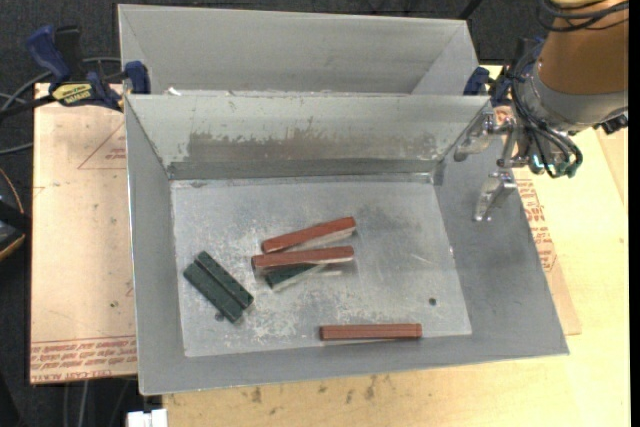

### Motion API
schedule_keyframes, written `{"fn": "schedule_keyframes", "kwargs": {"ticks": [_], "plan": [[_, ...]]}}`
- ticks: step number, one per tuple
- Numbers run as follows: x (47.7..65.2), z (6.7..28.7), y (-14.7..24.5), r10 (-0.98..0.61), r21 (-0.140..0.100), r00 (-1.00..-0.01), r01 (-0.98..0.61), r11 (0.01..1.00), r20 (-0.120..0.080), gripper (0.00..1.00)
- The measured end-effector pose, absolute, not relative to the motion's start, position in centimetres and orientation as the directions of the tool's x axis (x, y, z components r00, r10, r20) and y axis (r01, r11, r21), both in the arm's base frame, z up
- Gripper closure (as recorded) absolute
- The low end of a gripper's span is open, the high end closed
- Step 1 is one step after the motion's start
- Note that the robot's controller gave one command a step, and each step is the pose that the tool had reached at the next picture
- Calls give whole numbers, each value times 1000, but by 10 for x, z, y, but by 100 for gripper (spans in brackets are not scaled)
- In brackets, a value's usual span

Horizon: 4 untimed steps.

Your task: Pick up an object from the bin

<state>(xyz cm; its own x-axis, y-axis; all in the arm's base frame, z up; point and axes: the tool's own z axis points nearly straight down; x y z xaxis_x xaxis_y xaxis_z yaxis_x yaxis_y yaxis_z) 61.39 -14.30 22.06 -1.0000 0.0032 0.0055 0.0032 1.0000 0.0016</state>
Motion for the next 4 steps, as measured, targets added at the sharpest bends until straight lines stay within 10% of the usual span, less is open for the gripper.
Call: {"fn": "schedule_keyframes", "kwargs": {"ticks": [1, 2, 3, 4], "plan": [[616, 225, -142, 1, 0, -1000, 1, 1000, -2, 0], [632, 181, -117, -84, -2, -996, -84, 996, -7, 0], [606, 106, -66, -199, 0, -980, -199, 980, -4, 0], [599, 94, -56, -213, 3, -977, -213, 977, 1, 0]]}}
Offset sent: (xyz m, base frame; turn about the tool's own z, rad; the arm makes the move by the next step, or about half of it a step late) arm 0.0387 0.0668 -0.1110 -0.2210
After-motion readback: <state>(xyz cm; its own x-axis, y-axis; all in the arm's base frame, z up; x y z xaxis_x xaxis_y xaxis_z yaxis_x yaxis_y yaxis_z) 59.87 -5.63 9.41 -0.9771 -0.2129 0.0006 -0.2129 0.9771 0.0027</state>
